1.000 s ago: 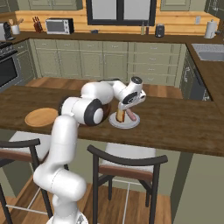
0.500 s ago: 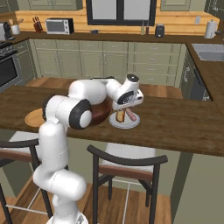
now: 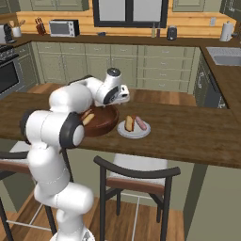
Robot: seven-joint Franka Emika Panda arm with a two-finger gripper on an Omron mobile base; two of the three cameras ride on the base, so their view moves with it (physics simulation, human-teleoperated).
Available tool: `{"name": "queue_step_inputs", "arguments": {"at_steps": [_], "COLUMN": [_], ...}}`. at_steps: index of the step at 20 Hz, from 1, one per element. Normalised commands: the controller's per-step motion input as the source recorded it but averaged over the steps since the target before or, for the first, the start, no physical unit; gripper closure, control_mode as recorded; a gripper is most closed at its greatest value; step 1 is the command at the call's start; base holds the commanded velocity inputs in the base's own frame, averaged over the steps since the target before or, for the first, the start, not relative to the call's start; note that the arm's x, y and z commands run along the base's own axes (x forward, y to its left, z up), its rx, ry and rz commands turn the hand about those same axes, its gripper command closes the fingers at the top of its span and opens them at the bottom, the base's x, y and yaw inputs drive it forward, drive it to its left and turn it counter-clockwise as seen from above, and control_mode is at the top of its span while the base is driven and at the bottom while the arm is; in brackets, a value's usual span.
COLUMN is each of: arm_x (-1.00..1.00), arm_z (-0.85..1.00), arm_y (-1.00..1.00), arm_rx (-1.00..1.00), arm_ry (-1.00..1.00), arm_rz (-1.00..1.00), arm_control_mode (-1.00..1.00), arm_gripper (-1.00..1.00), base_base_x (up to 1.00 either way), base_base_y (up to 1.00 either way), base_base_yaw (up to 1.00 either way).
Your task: Place one bun and one sausage from the bowl on each plate.
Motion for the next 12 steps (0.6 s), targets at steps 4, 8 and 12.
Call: {"name": "queue_step_inputs", "arguments": {"at_steps": [4,8,12], "arm_x": [-0.2,-0.08,-0.02], "arm_z": [0.26,-0.07,-0.31], "arm_y": [1.0,0.98,0.77], "arm_rx": [0.01,0.0,0.02], "arm_ry": [0.06,0.03,0.02], "arm_rz": [-0.05,-0.05,-0.03], "arm_control_mode": [-1.0,-1.0,-1.0], "arm_gripper": [-1.0,-1.0,-1.0], "base_base_x": [0.0,0.0,0.0], "base_base_y": [0.0,0.0,0.0], "base_base_yaw": [0.0,0.0,0.0]}}
